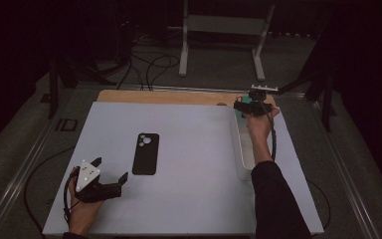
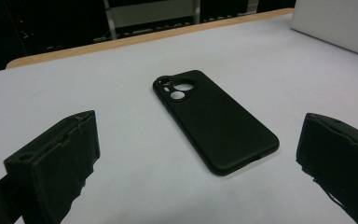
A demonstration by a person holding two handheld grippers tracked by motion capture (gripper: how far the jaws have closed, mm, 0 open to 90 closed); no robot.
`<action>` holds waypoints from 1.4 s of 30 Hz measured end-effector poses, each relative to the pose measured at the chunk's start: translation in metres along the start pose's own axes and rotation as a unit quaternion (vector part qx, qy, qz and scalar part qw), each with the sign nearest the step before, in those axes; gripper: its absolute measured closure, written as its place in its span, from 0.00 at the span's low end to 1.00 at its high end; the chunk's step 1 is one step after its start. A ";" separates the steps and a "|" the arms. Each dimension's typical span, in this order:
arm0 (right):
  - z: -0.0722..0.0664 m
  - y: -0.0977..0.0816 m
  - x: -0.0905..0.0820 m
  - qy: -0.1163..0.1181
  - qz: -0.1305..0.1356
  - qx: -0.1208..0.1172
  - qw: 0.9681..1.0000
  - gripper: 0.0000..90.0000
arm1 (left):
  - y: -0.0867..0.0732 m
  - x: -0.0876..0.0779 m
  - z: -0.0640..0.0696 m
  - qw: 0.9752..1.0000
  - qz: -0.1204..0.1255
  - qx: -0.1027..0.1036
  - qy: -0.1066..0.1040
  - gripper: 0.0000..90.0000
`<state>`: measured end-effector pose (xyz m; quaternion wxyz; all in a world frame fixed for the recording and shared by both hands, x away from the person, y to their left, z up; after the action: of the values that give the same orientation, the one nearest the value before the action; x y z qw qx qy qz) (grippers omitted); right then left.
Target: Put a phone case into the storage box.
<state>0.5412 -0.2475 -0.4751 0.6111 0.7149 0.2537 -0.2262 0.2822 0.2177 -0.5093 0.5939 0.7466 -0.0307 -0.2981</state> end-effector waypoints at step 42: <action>-0.078 -0.029 -0.066 0.149 0.032 -0.099 0.983 0.11 | -0.001 0.001 0.001 1.000 -0.009 -0.006 -0.007 0.00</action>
<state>0.4732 -0.1721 -0.4438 0.6411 0.6841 0.3404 -0.0714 0.2828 0.2168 -0.5103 0.5952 0.7415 -0.0266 -0.3086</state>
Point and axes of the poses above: each handheld gripper's, and its own axes: x roughly forward along the jaws, y roughly out of its top, z roughly to its right, the point moved 5 cm from there along x, roughly forward along the jaws, and after that the axes turned 6 degrees about x, right-handed, at the moved point
